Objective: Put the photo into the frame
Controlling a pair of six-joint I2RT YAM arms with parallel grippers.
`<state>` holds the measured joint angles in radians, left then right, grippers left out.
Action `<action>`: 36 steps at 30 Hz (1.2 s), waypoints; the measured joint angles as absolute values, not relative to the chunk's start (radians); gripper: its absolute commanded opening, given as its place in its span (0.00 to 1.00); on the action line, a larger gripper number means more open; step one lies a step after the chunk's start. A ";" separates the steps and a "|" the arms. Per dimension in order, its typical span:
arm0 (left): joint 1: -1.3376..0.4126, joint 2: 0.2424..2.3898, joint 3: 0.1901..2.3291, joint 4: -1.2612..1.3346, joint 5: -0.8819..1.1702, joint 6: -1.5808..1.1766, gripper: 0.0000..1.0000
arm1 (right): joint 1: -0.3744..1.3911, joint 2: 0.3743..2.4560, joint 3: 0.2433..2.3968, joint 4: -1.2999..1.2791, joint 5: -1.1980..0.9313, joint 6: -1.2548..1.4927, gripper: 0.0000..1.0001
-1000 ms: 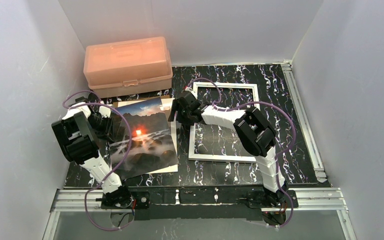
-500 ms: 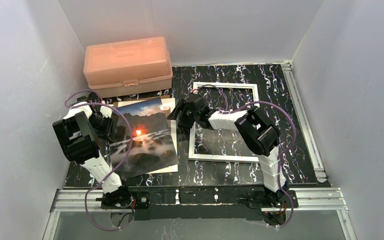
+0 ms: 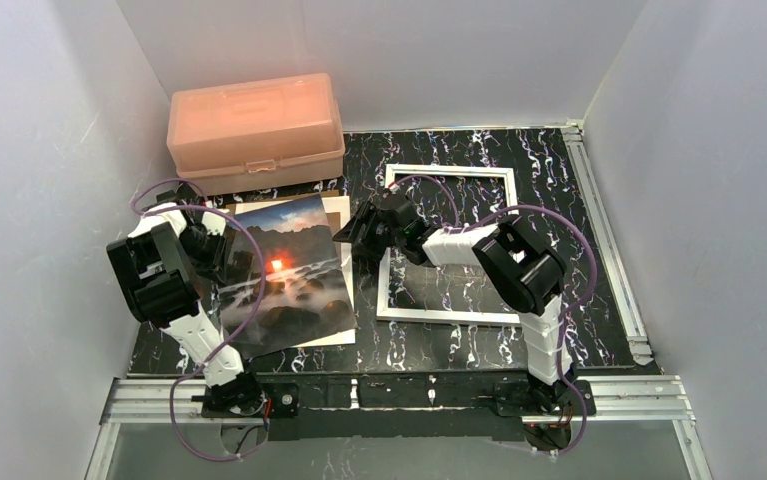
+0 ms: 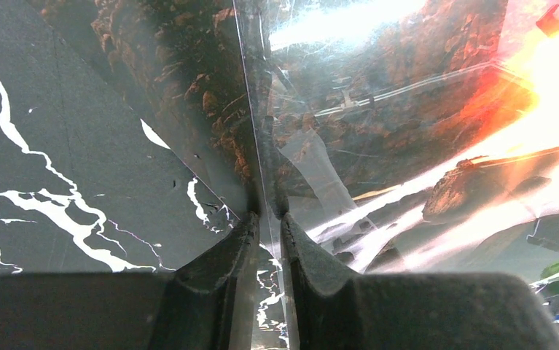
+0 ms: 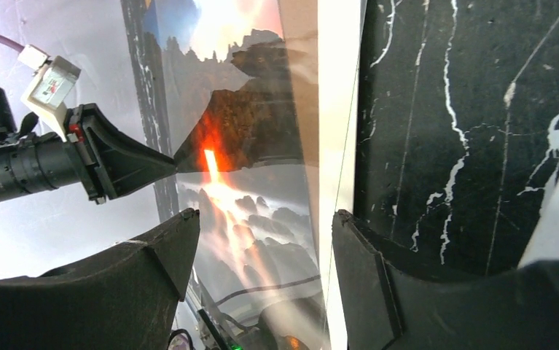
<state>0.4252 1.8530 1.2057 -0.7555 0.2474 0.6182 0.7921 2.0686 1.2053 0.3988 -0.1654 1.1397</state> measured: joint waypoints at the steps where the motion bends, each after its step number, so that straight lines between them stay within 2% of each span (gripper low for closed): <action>1: 0.425 1.853 1.206 -0.755 0.247 0.619 0.15 | 0.792 2.064 1.201 0.405 -0.167 1.142 0.74; 19: 0.413 1.858 1.213 -0.759 0.246 0.622 0.12 | 0.791 2.056 1.196 0.520 -0.257 1.153 0.69; 26: 0.410 1.858 1.213 -0.759 0.245 0.628 0.11 | 0.802 2.096 1.196 0.484 -0.280 1.120 0.66; 27: 0.410 1.858 1.213 -0.759 0.245 0.628 0.11 | 0.803 2.099 1.196 0.474 -0.283 1.114 0.63; 33: 0.410 1.858 1.215 -0.759 0.245 0.629 0.11 | 0.802 2.101 1.199 0.450 -0.290 1.079 0.22; 36: 0.410 1.859 1.218 -0.764 0.245 0.630 0.18 | 0.802 2.101 1.220 0.402 -0.284 1.048 0.03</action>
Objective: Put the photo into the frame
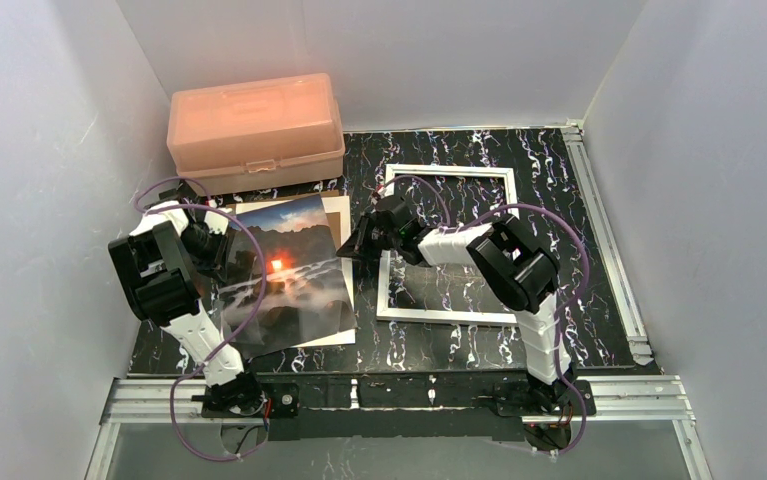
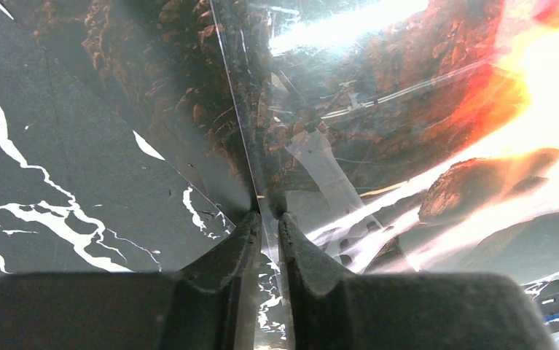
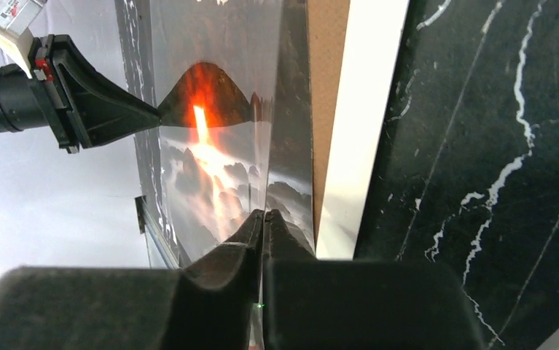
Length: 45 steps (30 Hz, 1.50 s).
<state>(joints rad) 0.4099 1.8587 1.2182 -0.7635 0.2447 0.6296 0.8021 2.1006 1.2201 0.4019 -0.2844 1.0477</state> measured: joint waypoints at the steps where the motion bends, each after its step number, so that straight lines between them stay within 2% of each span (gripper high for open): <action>1: 0.410 1.859 1.220 -0.765 0.245 0.632 0.21 | 0.802 2.100 1.230 0.387 -0.284 1.039 0.01; 8: 0.407 1.861 1.259 -0.837 0.282 0.643 0.39 | 0.803 2.040 1.264 0.328 -0.284 0.992 0.01; 11: 0.410 1.853 1.323 -0.912 0.313 0.653 0.62 | 0.804 1.993 1.268 0.303 -0.284 0.974 0.01; 14: 0.416 1.816 1.396 -0.989 0.344 0.663 0.74 | 0.805 1.949 1.272 0.280 -0.284 0.960 0.01; 17: 0.424 1.762 1.468 -1.068 0.385 0.664 0.93 | 0.805 1.903 1.296 0.229 -0.281 0.929 0.01; 23: 0.430 1.669 1.620 -1.222 0.542 0.632 0.98 | 0.805 1.751 1.394 0.024 -0.251 0.800 0.01; 29: 0.411 1.581 1.621 -1.292 0.680 0.587 0.95 | 0.806 1.595 1.542 -0.203 -0.210 0.654 0.01; 34: 0.319 1.513 1.531 -1.288 0.702 0.563 0.95 | 0.780 1.488 1.639 -0.407 -0.137 0.545 0.01; 39: 0.191 1.487 1.479 -1.261 0.683 0.523 0.94 | 0.647 1.406 1.671 -0.545 -0.138 0.500 0.01; 45: 0.150 1.487 1.493 -1.247 0.706 0.477 0.99 | 0.612 1.450 1.811 -0.685 -0.186 0.462 0.01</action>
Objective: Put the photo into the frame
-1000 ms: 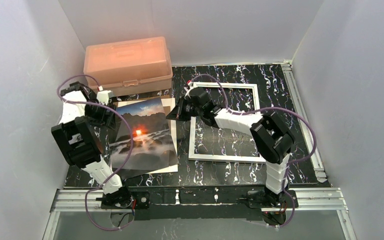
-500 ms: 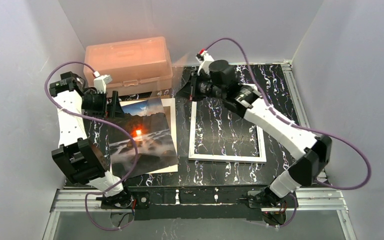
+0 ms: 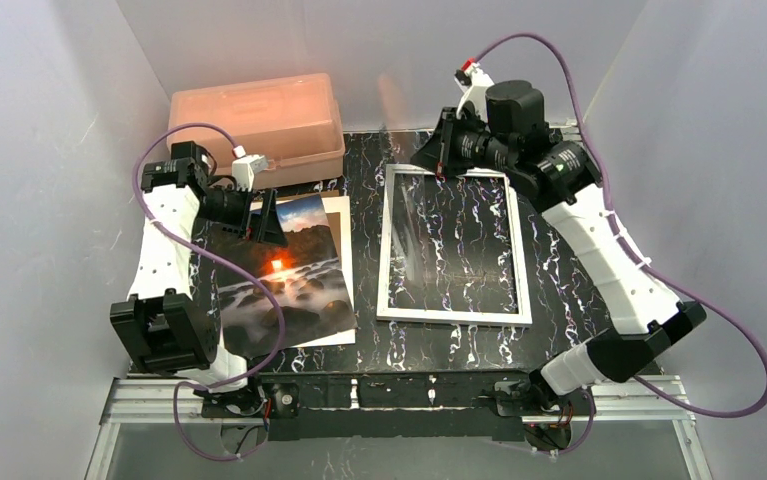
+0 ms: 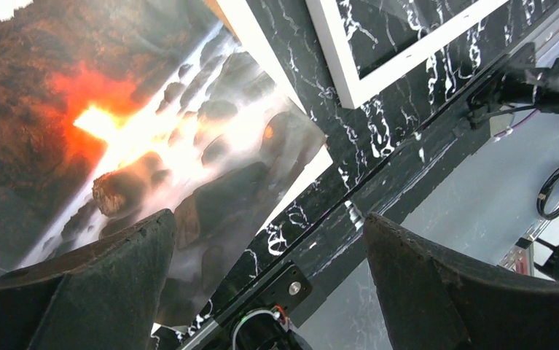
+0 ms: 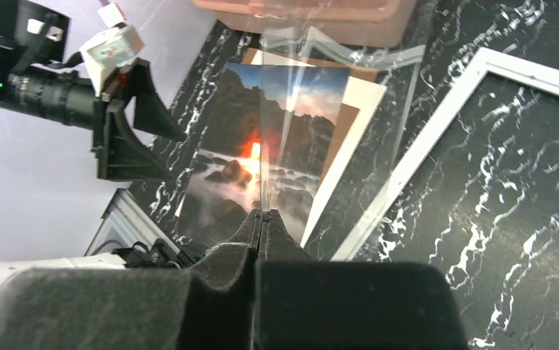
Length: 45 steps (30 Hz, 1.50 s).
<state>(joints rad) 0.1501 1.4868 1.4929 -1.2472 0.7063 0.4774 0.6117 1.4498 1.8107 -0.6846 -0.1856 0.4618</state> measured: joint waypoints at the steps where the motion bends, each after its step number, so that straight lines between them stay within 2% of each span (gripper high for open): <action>1: 0.149 1.485 1.502 -1.250 0.716 0.471 0.98 | 0.614 1.465 1.847 -0.701 -0.194 0.458 0.01; 7: 0.148 1.431 1.512 -1.246 0.756 0.454 0.98 | 0.627 1.548 2.059 -0.784 -0.229 0.441 0.01; 16: 0.164 1.417 1.512 -1.237 0.751 0.369 0.98 | 0.638 1.555 2.080 -0.909 -0.167 0.415 0.01; 26: 0.452 1.417 1.646 -1.298 0.653 0.353 0.98 | 0.622 1.620 2.177 -0.965 -0.148 0.388 0.01; 32: 0.480 1.416 1.648 -1.341 0.638 0.368 0.98 | 0.614 1.648 2.178 -0.972 -0.184 0.389 0.01; 35: 0.436 1.415 1.647 -1.328 0.635 0.341 0.99 | 0.588 1.655 2.178 -0.994 -0.213 0.387 0.01; 37: 0.348 1.414 1.643 -1.295 0.609 0.312 0.99 | 0.542 1.643 2.157 -0.999 -0.227 0.384 0.01; 41: 0.163 1.435 1.644 -1.230 0.570 0.256 0.99 | 0.406 1.556 2.008 -1.002 -0.230 0.357 0.01; 45: 0.102 1.504 1.677 -1.190 0.567 0.208 0.99 | 0.345 1.505 1.930 -1.029 -0.197 0.340 0.01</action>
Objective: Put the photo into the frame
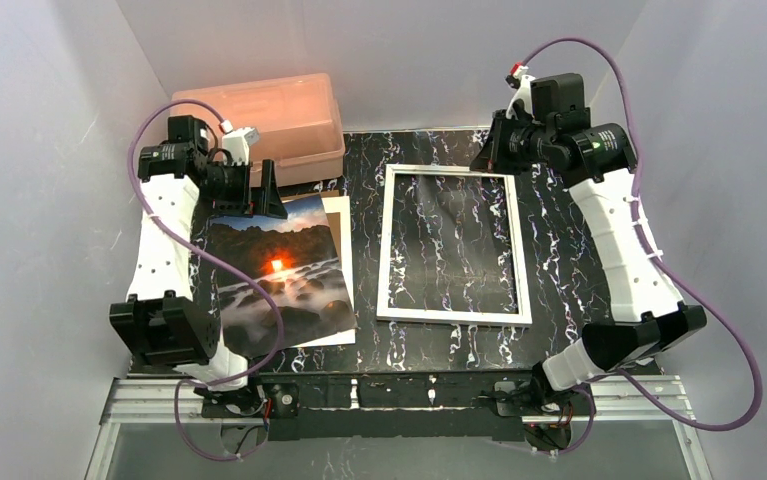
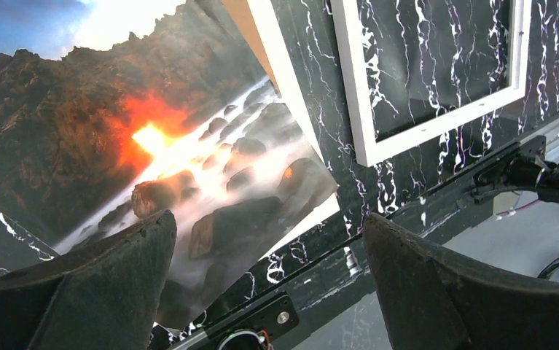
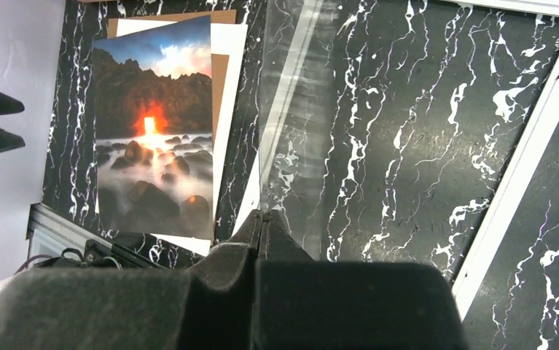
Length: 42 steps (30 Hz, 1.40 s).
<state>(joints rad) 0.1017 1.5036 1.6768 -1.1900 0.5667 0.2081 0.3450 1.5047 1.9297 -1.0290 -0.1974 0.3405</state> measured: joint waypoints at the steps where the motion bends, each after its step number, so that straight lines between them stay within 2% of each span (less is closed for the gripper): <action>1: 0.102 1.514 1.678 -1.179 0.567 0.202 0.98 | 0.347 1.504 1.930 -1.031 -0.196 0.340 0.01; 7: 0.065 1.514 1.657 -1.125 0.524 0.171 0.98 | 0.356 1.573 2.019 -1.048 -0.175 0.340 0.01; 13: -0.159 1.545 1.603 -1.050 0.424 0.139 0.99 | 0.355 1.644 2.146 -1.078 -0.117 0.336 0.01; 17: -0.270 1.697 1.663 -1.025 0.402 0.117 0.99 | 0.351 1.640 2.205 -1.108 -0.050 0.328 0.01; 23: -0.401 1.966 1.751 -0.981 0.375 0.081 0.98 | 0.314 1.575 2.148 -1.105 0.013 0.319 0.01; 27: -0.477 2.066 1.791 -0.961 0.366 0.067 0.97 | 0.289 1.559 2.144 -1.107 0.015 0.316 0.01; 34: -0.587 2.123 1.809 -0.923 0.353 0.057 0.88 | 0.263 1.545 2.127 -1.103 -0.013 0.314 0.01; 38: -0.611 2.150 1.813 -0.908 0.336 0.056 0.86 | 0.260 1.539 2.111 -1.099 -0.038 0.314 0.01; 42: -0.611 2.187 1.813 -0.891 0.295 0.055 0.79 | 0.256 1.527 2.080 -1.085 -0.066 0.317 0.01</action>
<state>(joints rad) -0.6106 2.1868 1.8130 -0.8909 0.2955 0.0547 0.2558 1.5269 2.0800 -1.0847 -0.0662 0.3168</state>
